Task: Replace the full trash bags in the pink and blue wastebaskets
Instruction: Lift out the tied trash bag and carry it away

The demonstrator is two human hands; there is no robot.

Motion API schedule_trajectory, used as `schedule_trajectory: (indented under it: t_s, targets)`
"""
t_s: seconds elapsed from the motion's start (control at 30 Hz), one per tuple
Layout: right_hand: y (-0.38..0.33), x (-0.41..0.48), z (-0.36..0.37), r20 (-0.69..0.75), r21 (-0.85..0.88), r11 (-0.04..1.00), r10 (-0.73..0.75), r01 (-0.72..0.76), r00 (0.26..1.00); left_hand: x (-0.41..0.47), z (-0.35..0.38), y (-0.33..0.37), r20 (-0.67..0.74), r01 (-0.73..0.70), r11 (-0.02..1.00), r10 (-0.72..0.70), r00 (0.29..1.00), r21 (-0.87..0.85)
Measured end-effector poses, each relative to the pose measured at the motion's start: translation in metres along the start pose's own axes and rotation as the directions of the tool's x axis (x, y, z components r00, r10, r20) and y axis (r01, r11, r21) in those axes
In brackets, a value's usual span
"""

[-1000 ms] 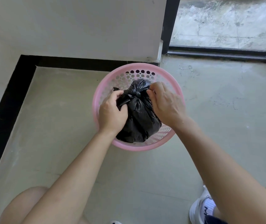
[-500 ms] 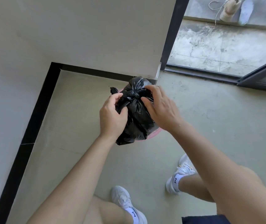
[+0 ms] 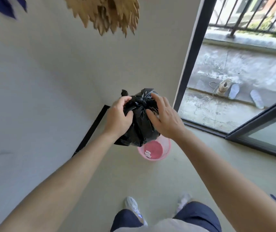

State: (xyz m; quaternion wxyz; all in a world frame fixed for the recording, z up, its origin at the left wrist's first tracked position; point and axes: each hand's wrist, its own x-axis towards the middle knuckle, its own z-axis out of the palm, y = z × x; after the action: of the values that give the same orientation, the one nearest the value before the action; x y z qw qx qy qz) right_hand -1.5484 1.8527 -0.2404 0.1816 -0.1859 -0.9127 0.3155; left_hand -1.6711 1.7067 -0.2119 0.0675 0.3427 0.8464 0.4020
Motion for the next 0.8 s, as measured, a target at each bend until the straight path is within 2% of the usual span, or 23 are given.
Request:
schedule_trajectory:
  t_s: [0.13,0.23,0.37,0.5,0.57,0.67,0.8]
  targets:
    - [-0.049,0.012,-0.031,0.041,0.012,0.978,-0.211,0.210,0.977,-0.033,-0.059,0.040,-0.131,-0.022,0.998,0.029,0.991,0.059]
    - [-0.088,0.012,-0.034,0.065,0.074,0.912,-0.408,0.403,0.911,-0.080,-0.091,0.052,-0.288,0.050,0.993,-0.018,0.957,0.103]
    - [-0.145,-0.013,-0.013,0.101,0.242,0.777,-0.616,0.581,0.781,-0.167,-0.123,0.059,-0.505,0.258,0.962,-0.179,0.845,0.090]
    - [-0.225,-0.069,0.019,0.148,0.446,0.651,-0.731,0.614,0.667,-0.283,-0.166,0.068,-0.603,0.449,0.892,-0.327,0.728,0.058]
    - [-0.276,-0.111,0.033,0.193,0.545,0.575,-0.795,0.610,0.575,-0.353,-0.191,0.076,-0.666,0.543,0.839,-0.389,0.636,0.029]
    - [-0.358,-0.190,0.051,0.224,0.653,0.431,-0.895,0.623,0.385,-0.466,-0.226,0.091,-0.793,0.668,0.743,-0.422,0.440,-0.024]
    - [-0.462,-0.313,0.070,0.138,0.774,0.185,-0.983,0.606,0.124,-0.621,-0.253,0.115,-0.926,0.867,0.498,-0.337,0.172,-0.020]
